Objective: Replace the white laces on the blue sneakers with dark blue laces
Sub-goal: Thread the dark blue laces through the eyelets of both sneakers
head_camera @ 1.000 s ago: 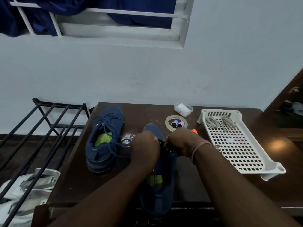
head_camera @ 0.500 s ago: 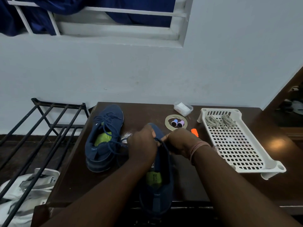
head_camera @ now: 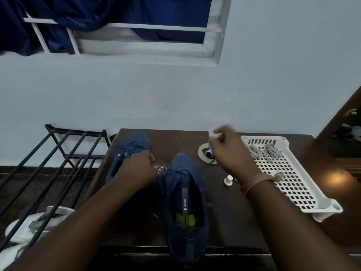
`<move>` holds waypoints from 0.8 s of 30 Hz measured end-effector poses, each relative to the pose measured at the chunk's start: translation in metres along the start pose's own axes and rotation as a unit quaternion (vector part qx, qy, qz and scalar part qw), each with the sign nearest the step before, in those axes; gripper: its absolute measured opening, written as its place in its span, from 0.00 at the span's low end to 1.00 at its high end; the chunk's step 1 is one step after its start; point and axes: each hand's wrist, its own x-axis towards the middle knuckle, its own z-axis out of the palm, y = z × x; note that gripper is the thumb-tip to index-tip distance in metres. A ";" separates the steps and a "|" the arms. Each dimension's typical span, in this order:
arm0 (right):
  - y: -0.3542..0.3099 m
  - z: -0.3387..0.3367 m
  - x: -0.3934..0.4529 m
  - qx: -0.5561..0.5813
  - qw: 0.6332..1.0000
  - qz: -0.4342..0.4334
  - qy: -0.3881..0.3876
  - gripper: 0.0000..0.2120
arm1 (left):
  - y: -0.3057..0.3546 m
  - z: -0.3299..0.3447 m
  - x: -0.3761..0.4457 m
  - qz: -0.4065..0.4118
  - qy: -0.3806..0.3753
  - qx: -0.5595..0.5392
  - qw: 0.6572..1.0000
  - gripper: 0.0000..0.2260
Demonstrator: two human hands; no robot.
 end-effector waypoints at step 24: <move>0.016 -0.001 0.001 -0.144 0.979 0.066 -0.129 0.18 | 0.036 -0.002 -0.011 0.047 0.125 0.011 0.991 0.11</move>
